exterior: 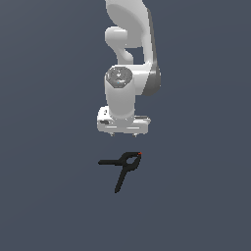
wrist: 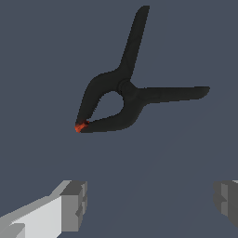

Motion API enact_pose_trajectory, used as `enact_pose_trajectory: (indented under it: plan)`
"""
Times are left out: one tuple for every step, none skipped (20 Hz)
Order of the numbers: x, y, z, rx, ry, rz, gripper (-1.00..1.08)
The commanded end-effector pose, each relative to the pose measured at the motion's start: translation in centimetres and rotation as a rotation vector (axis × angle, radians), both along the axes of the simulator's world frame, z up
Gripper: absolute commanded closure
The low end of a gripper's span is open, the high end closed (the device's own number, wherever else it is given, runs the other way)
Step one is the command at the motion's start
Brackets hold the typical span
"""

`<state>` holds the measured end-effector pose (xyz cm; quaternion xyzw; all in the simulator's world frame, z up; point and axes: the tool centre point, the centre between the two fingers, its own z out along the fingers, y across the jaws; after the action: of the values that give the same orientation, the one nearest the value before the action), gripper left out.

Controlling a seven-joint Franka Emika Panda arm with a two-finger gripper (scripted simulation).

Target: Pick up the object and move it to a goal position.

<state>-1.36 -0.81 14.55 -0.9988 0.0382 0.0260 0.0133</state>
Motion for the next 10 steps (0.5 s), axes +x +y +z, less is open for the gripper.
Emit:
enact_pose_trajectory:
  plan:
    - [0.0, 0.0, 0.0, 0.0, 0.0, 0.0, -0.2]
    - [0.0, 0.1, 0.0, 0.0, 0.0, 0.001, -0.2]
    - [0.0, 0.3, 0.0, 0.0, 0.0, 0.004, -0.2]
    - [0.0, 0.6, 0.1, 0.001, 0.001, 0.008, -0.2]
    - [0.1, 1.1, 0.2, 0.001, 0.001, 0.015, -0.2]
    - [0.1, 1.4, 0.3, 0.002, 0.002, 0.021, -0.2]
    - [0.1, 1.7, 0.3, 0.002, 0.002, 0.027, -0.2]
    - [0.0, 1.8, 0.4, 0.003, 0.002, 0.03, -0.2]
    - [0.0, 1.8, 0.4, 0.003, 0.002, 0.031, -0.2]
    - [0.0, 1.8, 0.4, 0.002, 0.002, 0.03, -0.2]
